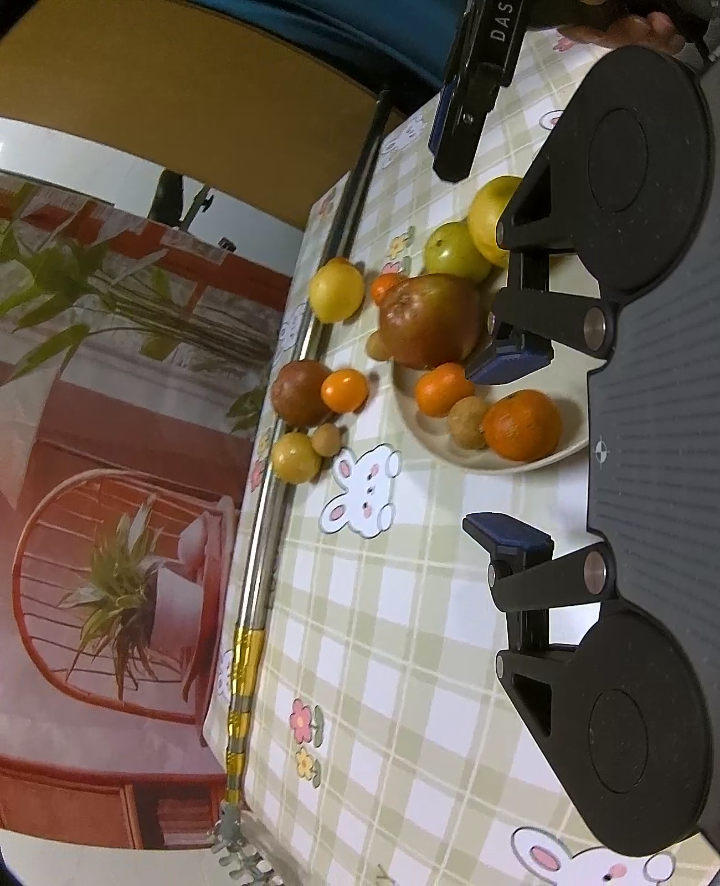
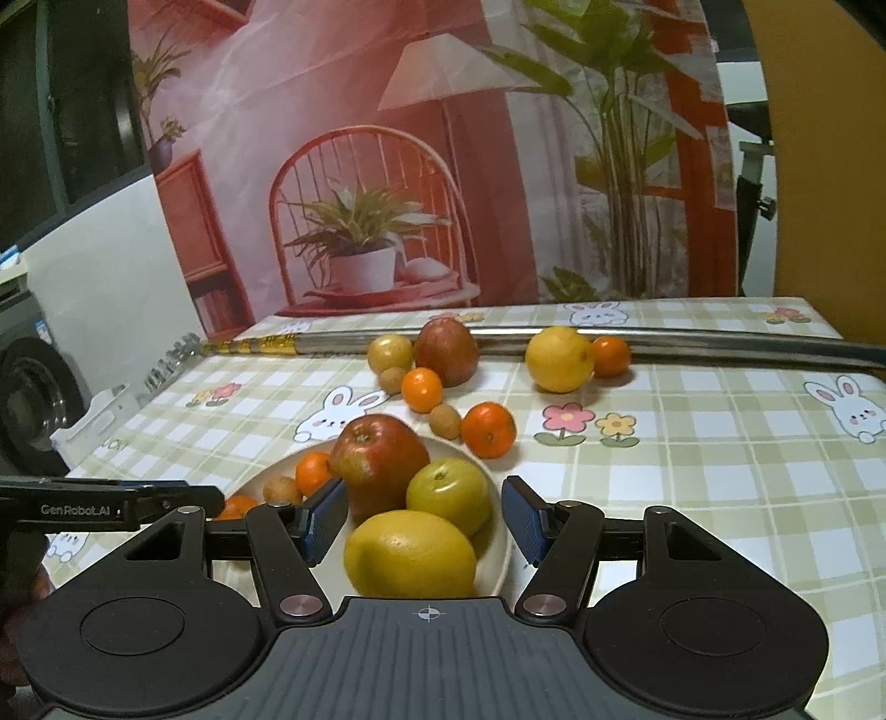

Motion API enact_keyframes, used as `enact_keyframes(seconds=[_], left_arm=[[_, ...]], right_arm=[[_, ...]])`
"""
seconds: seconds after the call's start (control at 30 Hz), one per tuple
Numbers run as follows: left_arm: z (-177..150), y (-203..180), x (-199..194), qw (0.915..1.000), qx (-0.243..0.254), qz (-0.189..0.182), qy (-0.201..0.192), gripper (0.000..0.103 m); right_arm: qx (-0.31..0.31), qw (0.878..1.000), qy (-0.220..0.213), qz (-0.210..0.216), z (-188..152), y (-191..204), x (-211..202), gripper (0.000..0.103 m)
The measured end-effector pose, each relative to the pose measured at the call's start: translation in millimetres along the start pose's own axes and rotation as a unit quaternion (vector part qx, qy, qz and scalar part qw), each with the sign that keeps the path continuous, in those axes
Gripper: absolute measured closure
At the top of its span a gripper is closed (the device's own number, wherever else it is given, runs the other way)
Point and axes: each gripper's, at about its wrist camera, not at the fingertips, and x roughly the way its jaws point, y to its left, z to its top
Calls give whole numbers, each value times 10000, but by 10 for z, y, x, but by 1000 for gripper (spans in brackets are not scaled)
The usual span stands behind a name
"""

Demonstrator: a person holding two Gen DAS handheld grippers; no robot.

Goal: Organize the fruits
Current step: 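Move the left gripper to a small brown fruit and close on it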

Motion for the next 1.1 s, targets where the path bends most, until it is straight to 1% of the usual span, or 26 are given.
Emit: enact_keyframes(seconds=[0.13,0.33,0.47,0.63,0.8,0.97,1.1], left_arm=[[159,46,-49,9998,32,134,-134,49],[480,66,-107,9990,239,281,-258,49],[677,64,-121,9986,369,256,-288,49],[928,11,-27,9984,469,130,-300,49],[1086,-43,185,9984,537,-11,-191,49],[1150,-138,621,9975,667,-61,210,50],[1164,-168,1002,9968,595,-147,517,55]], right_arm=[[69,9999,-101,-49,81,-75,-27,45],[159,9993,-314,-147,324,-239,-52,45],[144,9985,-474,-221,513,-330,-42,45],[37,9981,-528,-327,719,-430,41,46],[-52,9981,-507,-359,841,-496,170,47],[-45,9984,-423,-364,881,-580,327,47],[60,9988,-356,-326,871,-677,442,48]])
